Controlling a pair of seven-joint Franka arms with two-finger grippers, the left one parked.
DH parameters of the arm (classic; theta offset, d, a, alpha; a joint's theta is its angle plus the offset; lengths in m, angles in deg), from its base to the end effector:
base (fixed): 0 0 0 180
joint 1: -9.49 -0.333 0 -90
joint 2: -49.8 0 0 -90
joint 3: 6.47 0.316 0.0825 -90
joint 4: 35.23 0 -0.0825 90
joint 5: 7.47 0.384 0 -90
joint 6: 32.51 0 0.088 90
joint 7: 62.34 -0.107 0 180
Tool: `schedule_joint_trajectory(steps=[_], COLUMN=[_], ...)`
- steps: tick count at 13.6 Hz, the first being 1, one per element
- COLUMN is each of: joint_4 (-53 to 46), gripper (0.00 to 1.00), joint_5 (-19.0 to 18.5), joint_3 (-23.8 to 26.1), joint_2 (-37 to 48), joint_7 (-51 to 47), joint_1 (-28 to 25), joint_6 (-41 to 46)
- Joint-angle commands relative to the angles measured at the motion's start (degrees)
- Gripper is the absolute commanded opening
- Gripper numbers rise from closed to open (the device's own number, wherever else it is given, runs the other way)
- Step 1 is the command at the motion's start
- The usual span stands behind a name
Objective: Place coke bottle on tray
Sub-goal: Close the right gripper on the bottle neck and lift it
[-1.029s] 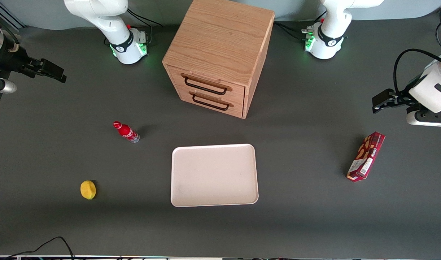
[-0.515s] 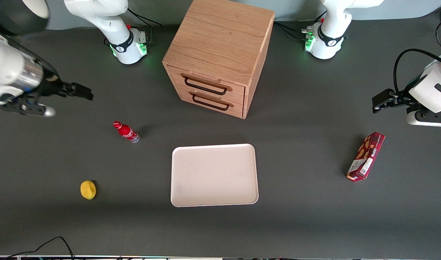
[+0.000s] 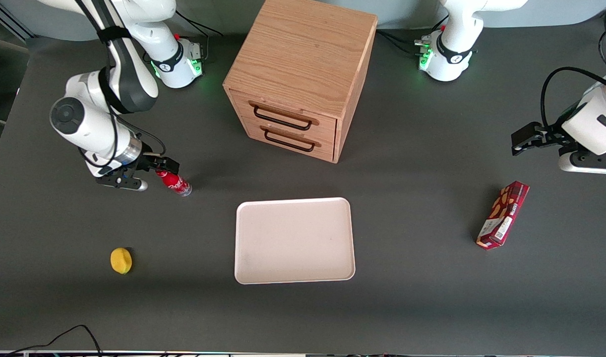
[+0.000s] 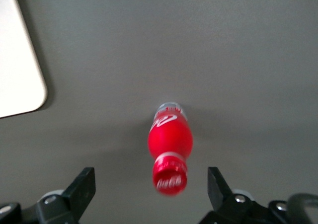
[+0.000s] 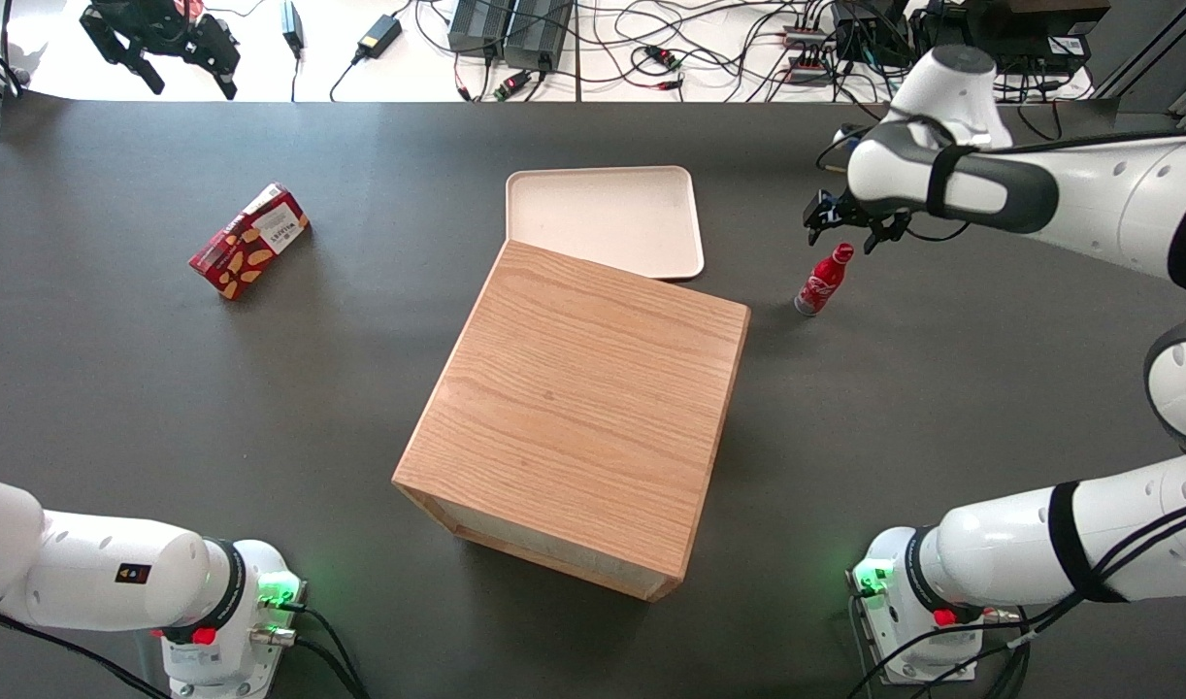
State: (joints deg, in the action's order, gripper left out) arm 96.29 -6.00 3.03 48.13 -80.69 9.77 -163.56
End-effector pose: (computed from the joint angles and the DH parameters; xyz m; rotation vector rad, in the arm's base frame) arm 0.5054 0.0826 0.3338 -3.1144 0.2756 0.0651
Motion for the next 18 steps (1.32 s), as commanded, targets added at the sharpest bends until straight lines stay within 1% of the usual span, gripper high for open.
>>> schedule_joint_trajectory(steps=[1, 2, 3, 4, 5, 6, 7, 9, 11, 12, 13, 15, 17, 18], joint_4=[2.9, 3.0, 3.1, 3.1, 3.1, 3.1, 3.1, 3.1, 2.3, 0.9, -1.9, -15.7, -30.2, -38.1], gripper=[1.0, 0.97, 0.81, 0.56, 0.23, 0.07, 0.01, 0.0, 0.0, 0.0, 0.0, 0.0, 0.0, 0.0], joint_5=[-3.9, -3.9, -3.9, -3.9, -3.9, -3.9, -3.9, -3.9, -3.9, -3.9, -3.9, -3.8, -2.8, -1.7], joint_3=[0.0, 0.0, 0.0, 0.0, 0.0, 0.0, 0.0, 0.0, 0.0, 0.0, 0.0, 0.0, 0.1, 0.7], joint_2=[0.0, 0.0, 0.1, 0.1, 0.2, 0.1, 0.2, 0.6, 1.8, 2.7, 3.6, 3.1, -0.7, -3.8], joint_7=[-1.9, -1.9, -1.9, -1.9, -1.9, -1.9, -1.9, -1.9, -1.3, -1.3, -1.1, -1.3, -2.4, -4.0], joint_1=[-0.2, -0.1, -0.1, -0.2, -0.1, -0.2, -0.2, -0.2, -0.3, -0.3, -0.3, -0.4, -1.4, -1.6], joint_6=[-4.7, -4.8, -4.8, -4.8, -4.8, -4.7, -4.7, -3.9, -1.2, 1.2, 5.4, 21.6, 32.8, 37.5])
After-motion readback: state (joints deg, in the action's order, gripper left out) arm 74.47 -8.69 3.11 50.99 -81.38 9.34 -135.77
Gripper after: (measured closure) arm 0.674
